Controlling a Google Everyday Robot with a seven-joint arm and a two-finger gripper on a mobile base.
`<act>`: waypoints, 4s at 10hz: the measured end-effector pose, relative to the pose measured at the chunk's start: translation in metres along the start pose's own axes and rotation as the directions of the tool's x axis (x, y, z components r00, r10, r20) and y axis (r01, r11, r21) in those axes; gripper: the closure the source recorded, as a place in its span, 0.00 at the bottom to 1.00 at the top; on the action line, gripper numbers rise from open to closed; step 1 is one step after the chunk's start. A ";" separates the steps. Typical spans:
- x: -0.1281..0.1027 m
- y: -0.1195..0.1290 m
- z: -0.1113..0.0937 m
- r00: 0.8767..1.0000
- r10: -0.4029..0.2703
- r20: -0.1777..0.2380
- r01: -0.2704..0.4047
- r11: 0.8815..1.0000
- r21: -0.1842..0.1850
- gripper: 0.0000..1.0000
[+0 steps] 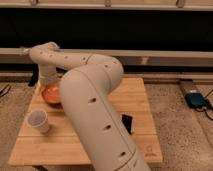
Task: Push the ceramic bowl across the table
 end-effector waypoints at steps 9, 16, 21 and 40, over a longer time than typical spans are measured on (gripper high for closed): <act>-0.042 -0.018 0.075 0.989 0.094 -0.115 -0.092 0.995 0.027 0.20; 0.043 -0.016 0.079 0.973 0.022 -0.228 -0.020 1.000 0.010 0.20; 0.108 -0.018 0.090 0.952 -0.018 -0.307 0.028 0.999 0.027 0.20; 0.213 -0.131 0.071 0.886 0.165 -0.434 -0.167 0.985 0.034 0.20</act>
